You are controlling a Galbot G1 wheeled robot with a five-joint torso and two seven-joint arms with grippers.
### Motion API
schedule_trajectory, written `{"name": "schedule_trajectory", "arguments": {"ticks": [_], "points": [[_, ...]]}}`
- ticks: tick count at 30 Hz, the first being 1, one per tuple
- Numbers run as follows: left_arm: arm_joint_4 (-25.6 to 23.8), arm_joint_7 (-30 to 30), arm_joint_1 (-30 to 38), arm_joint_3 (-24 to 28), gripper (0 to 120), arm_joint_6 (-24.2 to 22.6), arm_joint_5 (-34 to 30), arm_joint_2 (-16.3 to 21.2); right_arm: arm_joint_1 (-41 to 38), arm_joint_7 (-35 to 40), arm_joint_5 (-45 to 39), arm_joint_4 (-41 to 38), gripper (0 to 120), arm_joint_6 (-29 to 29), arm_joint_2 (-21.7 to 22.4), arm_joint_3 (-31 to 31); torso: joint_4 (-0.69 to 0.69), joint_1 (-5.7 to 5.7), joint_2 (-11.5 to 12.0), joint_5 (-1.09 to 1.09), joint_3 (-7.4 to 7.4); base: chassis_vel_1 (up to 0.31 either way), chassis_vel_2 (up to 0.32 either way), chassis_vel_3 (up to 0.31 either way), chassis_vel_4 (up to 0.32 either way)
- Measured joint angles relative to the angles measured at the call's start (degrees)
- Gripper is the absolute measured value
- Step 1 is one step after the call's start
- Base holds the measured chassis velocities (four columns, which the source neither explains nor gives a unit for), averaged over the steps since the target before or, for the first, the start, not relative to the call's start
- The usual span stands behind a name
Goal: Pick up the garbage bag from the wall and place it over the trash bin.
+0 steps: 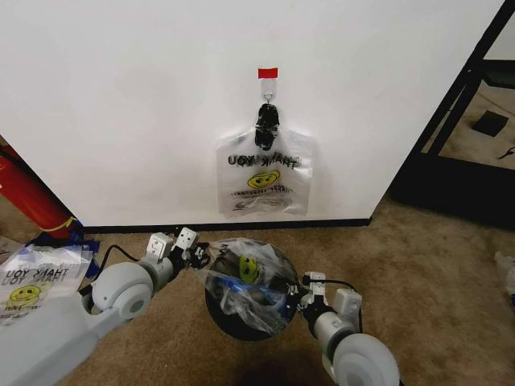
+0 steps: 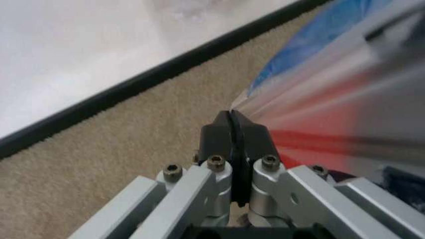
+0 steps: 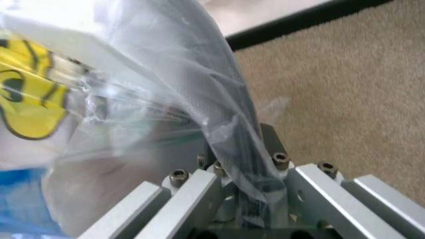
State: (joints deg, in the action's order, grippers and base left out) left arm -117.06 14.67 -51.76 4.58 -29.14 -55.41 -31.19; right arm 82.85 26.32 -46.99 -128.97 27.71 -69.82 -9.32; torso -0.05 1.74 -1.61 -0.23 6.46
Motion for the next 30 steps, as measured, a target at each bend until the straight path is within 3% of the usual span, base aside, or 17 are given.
{"name": "schedule_trajectory", "arguments": {"ticks": [9, 12, 25, 27, 30], "points": [[0.1, -1.4, -1.5, -0.2, 0, 0.4, 0.0, -0.2, -0.9, 1.9, -1.8, 0.4, 0, -1.7, -0.3, -2.0, 0.01, 0.00, 0.0, 0.00, 0.00, 0.000, 0.000, 0.000, 0.000], [-0.8, 1.9, -1.7, -0.4, 1, 0.1, -1.2, -1.3, -1.2, 3.2, -2.0, 1.3, 0, -1.7, -1.1, -2.0, 0.01, 0.00, 0.0, 0.00, 0.00, 0.000, 0.000, 0.000, 0.000], [-7.9, 4.4, -1.9, -5.4, 44, -0.4, -0.5, -2.0, -1.7, 5.8, -1.7, 5.2, 0, -1.6, -3.5, -2.4, 0.01, 0.01, 0.0, 0.01, 0.00, 0.000, 0.000, 0.000, 0.000], [-9.2, 4.8, -1.9, -5.6, 53, 0.4, 0.6, -2.1, -1.7, 5.9, -1.7, 5.5, 0, -1.6, -3.8, -2.8, 0.01, 0.01, 0.0, 0.00, 0.00, 0.000, 0.000, 0.000, 0.000], [-13.7, 4.2, -2.1, -5.0, 67, 5.2, 6.6, -2.3, -1.5, 6.5, -1.6, 5.7, 0, -1.5, -4.2, -4.0, -0.01, 0.01, 0.0, 0.00, 0.00, 0.000, 0.000, 0.000, 0.000]]}}
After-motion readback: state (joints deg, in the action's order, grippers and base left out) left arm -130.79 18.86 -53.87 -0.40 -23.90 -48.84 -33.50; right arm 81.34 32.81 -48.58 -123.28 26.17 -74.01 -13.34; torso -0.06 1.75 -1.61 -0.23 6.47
